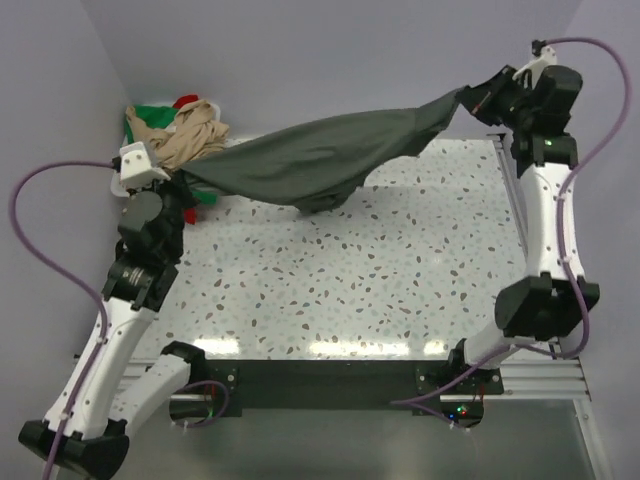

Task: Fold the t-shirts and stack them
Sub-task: Flatten the tshirt out

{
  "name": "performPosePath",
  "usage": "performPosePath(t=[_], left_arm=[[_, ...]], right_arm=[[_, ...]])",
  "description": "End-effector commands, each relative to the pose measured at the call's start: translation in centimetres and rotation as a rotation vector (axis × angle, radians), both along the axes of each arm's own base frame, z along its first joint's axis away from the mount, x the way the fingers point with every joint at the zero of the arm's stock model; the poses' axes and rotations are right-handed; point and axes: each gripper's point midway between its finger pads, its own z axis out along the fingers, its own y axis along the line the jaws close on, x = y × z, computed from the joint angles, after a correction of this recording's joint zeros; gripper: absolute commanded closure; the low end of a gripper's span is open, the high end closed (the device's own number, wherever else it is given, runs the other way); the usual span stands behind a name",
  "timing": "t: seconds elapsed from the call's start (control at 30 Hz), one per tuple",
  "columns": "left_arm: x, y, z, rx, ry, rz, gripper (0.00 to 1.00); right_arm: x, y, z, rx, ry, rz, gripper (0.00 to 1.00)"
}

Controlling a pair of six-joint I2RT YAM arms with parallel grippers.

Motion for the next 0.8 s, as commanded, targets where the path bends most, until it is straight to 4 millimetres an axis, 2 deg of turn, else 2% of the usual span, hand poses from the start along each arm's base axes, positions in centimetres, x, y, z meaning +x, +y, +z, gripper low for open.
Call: performPosePath(t=[0.0, 0.03, 0.13, 0.3, 0.37, 0.4, 0.43, 0.5, 0.53, 0.57, 0.6, 0.63, 0.67, 0.7, 0.73, 0.77], left_arm=[[-2.5, 2.5, 5.3, -0.018, -0.203, 0.091, 1.00], [-3.0, 2.6, 5.7, -0.020, -0.217, 0.088, 1.00], [-4.7, 2.9, 7.2, -0.037, -0.263, 0.077, 1.00], [-5.0, 3.0, 6.8, -0.019, -0.227, 0.077, 1.00], [-3.9, 2.2, 5.8, -0.004, -0.193, 0.047, 1.00], [-3.2, 1.8, 5.4, 0.003, -0.175, 0.032, 1.00], [-1.7, 0.8, 4.1, 0.017, -0.130, -0.001, 1.00], [0.5, -0.1, 2.9, 0.030, -0.103, -0.026, 1.00], [2.8, -1.2, 0.6, 0.047, -0.038, -0.066, 1.00], [4.2, -1.6, -0.1, 0.045, -0.029, -0.085, 1.00], [5.6, -1.0, -0.7, 0.031, -0.009, -0.080, 1.00], [8.0, -1.8, -4.1, 0.023, 0.081, -0.133, 1.00], [9.7, -0.9, -4.7, -0.005, 0.078, -0.125, 1.00], [11.2, -1.0, -4.7, -0.018, 0.087, -0.144, 1.00], [13.4, -1.3, -8.0, -0.027, 0.162, -0.158, 1.00], [14.7, -1.9, -8.5, -0.041, 0.168, -0.195, 0.83]], right_arm=[[-4.7, 0.7, 6.3, -0.112, -0.137, -0.016, 1.00], [-6.6, -0.1, 8.7, -0.142, -0.191, -0.078, 1.00], [-9.9, -1.8, 12.2, -0.218, -0.276, -0.182, 1.00], [-13.3, -3.4, 15.9, -0.274, -0.354, -0.293, 1.00], [-14.0, -3.6, 16.7, -0.282, -0.377, -0.309, 1.00], [-13.8, -3.6, 16.5, -0.284, -0.372, -0.310, 1.00], [-13.3, -3.8, 15.4, -0.286, -0.349, -0.310, 1.00], [-11.8, -4.4, 13.2, -0.289, -0.290, -0.328, 1.00], [-10.8, -4.6, 11.4, -0.302, -0.252, -0.326, 1.00], [-9.5, -5.0, 9.6, -0.309, -0.210, -0.333, 1.00], [-8.7, -5.3, 8.3, -0.317, -0.182, -0.337, 1.00], [-7.6, -5.7, 6.4, -0.328, -0.142, -0.338, 1.00], [-6.9, -5.9, 5.1, -0.333, -0.111, -0.334, 1.00], [-5.4, -6.3, 2.8, -0.342, -0.057, -0.334, 1.00], [-4.7, -6.5, 0.8, -0.349, -0.016, -0.334, 1.00], [-4.1, -6.6, -0.9, -0.352, 0.019, -0.331, 1.00]])
